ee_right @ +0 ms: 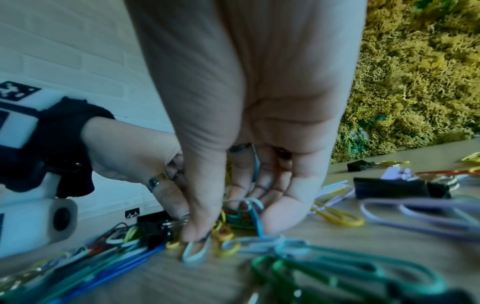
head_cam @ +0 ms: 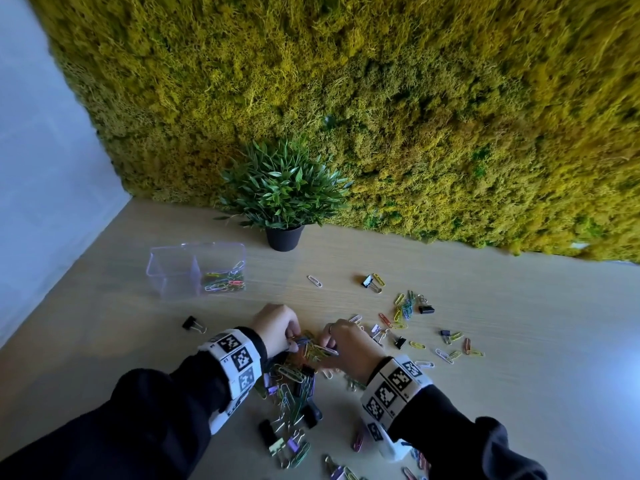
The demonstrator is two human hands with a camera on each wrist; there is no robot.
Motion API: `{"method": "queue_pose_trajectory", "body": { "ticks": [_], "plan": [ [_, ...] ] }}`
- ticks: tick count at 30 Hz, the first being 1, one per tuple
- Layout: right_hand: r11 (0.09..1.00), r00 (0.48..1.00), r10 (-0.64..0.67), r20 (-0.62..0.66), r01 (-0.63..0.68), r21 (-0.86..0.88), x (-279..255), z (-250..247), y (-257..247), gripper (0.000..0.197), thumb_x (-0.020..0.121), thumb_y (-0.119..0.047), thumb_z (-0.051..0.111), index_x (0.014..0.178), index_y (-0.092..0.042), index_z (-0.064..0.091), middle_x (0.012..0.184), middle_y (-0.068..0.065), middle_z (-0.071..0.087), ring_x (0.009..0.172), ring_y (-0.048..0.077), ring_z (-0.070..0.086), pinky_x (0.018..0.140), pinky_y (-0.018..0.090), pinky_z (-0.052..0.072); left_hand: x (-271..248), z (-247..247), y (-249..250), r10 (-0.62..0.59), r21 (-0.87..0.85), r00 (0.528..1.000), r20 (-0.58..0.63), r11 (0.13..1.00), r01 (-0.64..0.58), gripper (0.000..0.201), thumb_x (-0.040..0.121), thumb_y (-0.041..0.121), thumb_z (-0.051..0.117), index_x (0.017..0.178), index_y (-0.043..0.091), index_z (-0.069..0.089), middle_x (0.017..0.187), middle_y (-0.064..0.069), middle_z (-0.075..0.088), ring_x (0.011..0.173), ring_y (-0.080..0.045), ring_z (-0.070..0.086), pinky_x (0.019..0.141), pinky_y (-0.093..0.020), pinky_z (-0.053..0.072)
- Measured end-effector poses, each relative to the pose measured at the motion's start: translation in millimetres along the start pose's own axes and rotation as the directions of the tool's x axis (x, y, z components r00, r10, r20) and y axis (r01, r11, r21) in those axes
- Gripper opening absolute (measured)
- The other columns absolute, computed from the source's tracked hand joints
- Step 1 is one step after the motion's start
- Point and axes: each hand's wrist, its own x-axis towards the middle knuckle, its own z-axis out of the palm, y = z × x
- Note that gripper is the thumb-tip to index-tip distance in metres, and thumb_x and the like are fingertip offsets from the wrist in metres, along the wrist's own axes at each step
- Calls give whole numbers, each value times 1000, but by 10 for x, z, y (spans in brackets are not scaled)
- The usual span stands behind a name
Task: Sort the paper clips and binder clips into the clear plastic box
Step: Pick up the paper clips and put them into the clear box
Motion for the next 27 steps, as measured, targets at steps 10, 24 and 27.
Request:
{"method": "queue_pose_trajectory", "body": {
  "ticks": [10,24,27],
  "plan": [
    [986,994,95,-50,-87,144,-13,-135,99,20,85,-21,64,96,-4,68,100,12,71,86,23,64,72,19,50,-95,-133,-191,-48,-296,998,-50,955,32,17,71,14,77,79,22,64,80,8,63,77,-12,59,65,-16,45],
    [555,997,-2,77,-63,829,401,-504,-690,14,80,10,61,77,-3,63,55,-1,67,48,9,63,56,19,57,-526,-1046,-632,-166,-796,969,-182,604,-46,14,82,-6,60,85,7,63,80,-10,65,56,-6,63,55,-15,53],
    [617,998,3,-57,43,785,651,-550,-898,21,79,14,60,72,-6,61,45,-4,63,41,5,59,52,18,55,-366,-1283,-731,-92,-379,887,-453,920,-98,16,78,-6,64,87,6,69,82,-11,68,70,-16,59,68,-20,41]
  ]
}}
